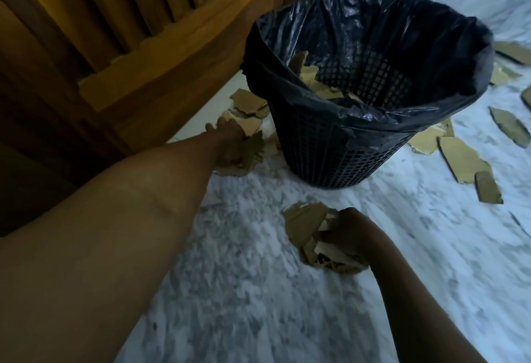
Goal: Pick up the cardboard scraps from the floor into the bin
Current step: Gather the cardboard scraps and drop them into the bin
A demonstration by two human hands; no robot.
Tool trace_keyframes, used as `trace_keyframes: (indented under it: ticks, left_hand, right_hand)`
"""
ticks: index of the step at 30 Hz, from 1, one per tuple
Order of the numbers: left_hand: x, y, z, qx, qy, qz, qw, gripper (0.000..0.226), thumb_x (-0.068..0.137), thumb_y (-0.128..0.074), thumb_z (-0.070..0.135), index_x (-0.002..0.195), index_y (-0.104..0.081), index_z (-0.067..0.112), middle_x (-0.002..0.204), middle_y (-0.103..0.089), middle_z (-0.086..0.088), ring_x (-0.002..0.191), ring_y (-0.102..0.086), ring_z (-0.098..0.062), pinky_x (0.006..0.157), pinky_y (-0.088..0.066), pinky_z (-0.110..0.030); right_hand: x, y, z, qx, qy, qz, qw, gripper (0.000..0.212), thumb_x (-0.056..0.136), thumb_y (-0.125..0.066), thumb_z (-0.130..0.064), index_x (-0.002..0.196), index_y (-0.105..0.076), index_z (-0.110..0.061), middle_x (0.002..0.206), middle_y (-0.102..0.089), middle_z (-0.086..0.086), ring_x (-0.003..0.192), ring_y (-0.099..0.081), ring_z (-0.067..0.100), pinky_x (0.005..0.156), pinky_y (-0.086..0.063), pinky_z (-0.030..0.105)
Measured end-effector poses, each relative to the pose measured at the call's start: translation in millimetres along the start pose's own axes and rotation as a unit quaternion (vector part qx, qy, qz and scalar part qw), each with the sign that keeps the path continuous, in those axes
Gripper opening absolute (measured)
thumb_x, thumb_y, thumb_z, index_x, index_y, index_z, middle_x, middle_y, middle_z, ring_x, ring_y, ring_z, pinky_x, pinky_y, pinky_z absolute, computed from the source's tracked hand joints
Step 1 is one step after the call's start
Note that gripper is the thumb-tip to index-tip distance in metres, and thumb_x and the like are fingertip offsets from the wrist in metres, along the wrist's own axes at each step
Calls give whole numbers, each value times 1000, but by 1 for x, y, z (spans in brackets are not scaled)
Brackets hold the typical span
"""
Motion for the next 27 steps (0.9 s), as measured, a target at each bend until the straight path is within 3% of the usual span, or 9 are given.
trace_keyframes:
  ticks: [2,3,4,6,11,14,17,21,27]
  left_hand:
    - [24,3,-1,10,-36,2,999,102,77,-70,55,155,-11,25,163,9,-13,145,5,-52,110,-15,-70]
    - [24,4,2,31,-37,-15,999,103,74,-75,53,154,-16,25,163,4,-12,146,0,-50,110,-18,-70]
    - [19,6,10,16,-45,-35,998,97,76,-78,44,153,-25,20,162,-10,-14,143,-19,-46,109,-28,-65]
    - [7,8,22,-48,-32,-73,996,66,83,-78,17,140,-47,8,141,-49,-16,114,-57,-34,87,-51,-41]
    - [-3,19,36,-138,-42,-5,990,43,80,-79,10,120,-63,8,108,-67,-7,92,-67,-24,54,-46,-18]
    - [-23,13,47,-92,-71,26,993,51,72,-76,43,115,-67,17,113,-67,-9,100,-63,-30,81,-47,-32]
    - [-45,-4,52,-67,-70,25,995,70,67,-71,52,129,-61,21,133,-58,-11,123,-51,-34,113,-25,-56]
    - [-84,-37,64,-89,-68,-19,993,87,81,-76,43,152,-30,19,155,-35,-9,138,-37,-28,112,-30,-32]
    - [-133,-66,95,-37,-96,-56,993,103,80,-73,53,156,-13,19,163,-10,-7,147,-20,-29,119,-24,-34]
  right_hand:
    - [5,-2,2,6,1,-4,1000,53,80,-67,-55,115,-56,-17,106,-64,3,97,-63,25,89,-54,41]
    - [6,-3,3,12,1,-7,1000,50,79,-67,-54,112,-57,-18,103,-64,2,95,-63,24,88,-54,42]
    - [8,-5,5,17,1,-10,1000,48,78,-67,-54,109,-57,-19,100,-63,1,94,-62,23,88,-54,43]
    - [11,-8,8,20,-4,-15,1000,46,74,-66,-55,103,-52,-23,99,-60,-1,97,-60,24,89,-53,46]
    - [18,-8,7,28,-9,-28,999,44,74,-70,-50,96,-39,-28,92,-51,-5,100,-58,26,92,-53,47]
    - [20,-8,8,30,-16,-22,999,42,71,-71,-50,90,-41,-28,89,-52,-4,94,-60,24,88,-55,45]
    - [19,-9,7,36,-15,-13,999,42,67,-70,-51,89,-45,-25,88,-57,-1,91,-62,26,87,-55,47]
    - [6,-6,8,69,1,6,998,46,58,-66,-57,89,-56,-24,96,-65,1,92,-63,26,86,-56,45]
    - [-15,-10,22,83,10,62,995,59,78,-65,-58,120,-56,-19,121,-60,7,117,-53,33,100,-45,48]
Point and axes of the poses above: each hand's wrist, its own x-axis towards the middle knuckle, its own y-axis out of the back of the hand, z = x × y, the point moved 10 cm from there along x, towards the middle knuckle
